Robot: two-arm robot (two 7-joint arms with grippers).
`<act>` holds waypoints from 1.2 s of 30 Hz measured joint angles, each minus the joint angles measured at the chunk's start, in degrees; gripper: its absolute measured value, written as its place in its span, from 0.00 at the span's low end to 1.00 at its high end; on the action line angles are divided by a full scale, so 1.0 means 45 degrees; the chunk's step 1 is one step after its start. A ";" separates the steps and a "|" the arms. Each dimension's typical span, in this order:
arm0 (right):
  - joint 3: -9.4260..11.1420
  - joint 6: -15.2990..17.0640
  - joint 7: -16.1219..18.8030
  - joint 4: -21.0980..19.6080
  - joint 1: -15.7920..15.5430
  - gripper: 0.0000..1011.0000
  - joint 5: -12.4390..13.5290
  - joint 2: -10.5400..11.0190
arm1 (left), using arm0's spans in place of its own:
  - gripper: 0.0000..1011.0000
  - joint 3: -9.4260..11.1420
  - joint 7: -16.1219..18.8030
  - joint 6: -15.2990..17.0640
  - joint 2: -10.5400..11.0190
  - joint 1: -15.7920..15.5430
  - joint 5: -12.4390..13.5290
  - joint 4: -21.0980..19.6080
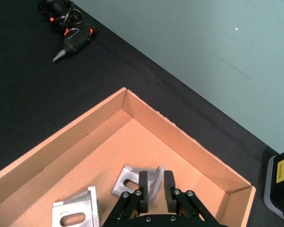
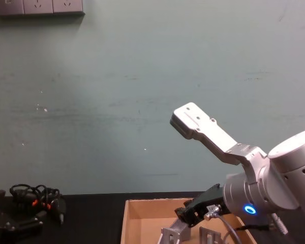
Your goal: Use one hand to pick up the angle iron from the table and place it into the box.
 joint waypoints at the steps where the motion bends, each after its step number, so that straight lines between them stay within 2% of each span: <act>1: 0.0029 -0.0016 -0.0001 -0.0050 -0.0035 0.23 -0.0016 0.0005 | 0.99 0.0000 0.0000 0.0000 0.0000 0.0000 0.0000 0.0000; 9: 0.0394 -0.0110 -0.0022 -0.0786 -0.0432 0.48 -0.0071 0.0132 | 0.99 -0.0001 0.0000 0.0000 0.0000 0.0000 0.0000 0.0000; 10: 0.0394 -0.0110 -0.0022 -0.0786 -0.0432 0.48 -0.0071 0.0132 | 0.99 -0.0001 0.0000 0.0000 0.0000 0.0000 0.0000 0.0000; 11: 0.0446 -0.0116 -0.0016 -0.0937 -0.0505 0.55 -0.0070 0.0170 | 0.99 0.0000 0.0000 0.0000 0.0000 0.0000 0.0000 0.0000; 15: 0.0610 -0.0166 0.0053 -0.1516 -0.0823 0.68 -0.0034 0.0348 | 0.99 0.0000 0.0000 0.0000 -0.0001 0.0000 0.0000 0.0000; 16: 0.0640 -0.0190 0.0074 -0.1619 -0.0884 0.68 -0.0020 0.0383 | 0.99 0.0000 0.0000 0.0000 0.0000 -0.0001 0.0000 0.0000; 18: 0.0717 -0.0293 0.0082 -0.1874 -0.1032 0.76 0.0023 0.0459 | 0.99 0.0000 0.0000 0.0000 0.0000 -0.0001 0.0001 0.0000; 26: 0.1335 -0.1520 -0.0506 -0.3205 -0.2122 0.97 0.0210 0.0896 | 0.99 0.0000 0.0000 0.0000 0.0000 -0.0001 0.0000 0.0000; 36: 0.2023 -0.2984 -0.0974 -0.4998 -0.3896 0.99 0.0281 0.1779 | 0.99 0.0001 0.0000 0.0000 0.0000 0.0000 0.0000 0.0000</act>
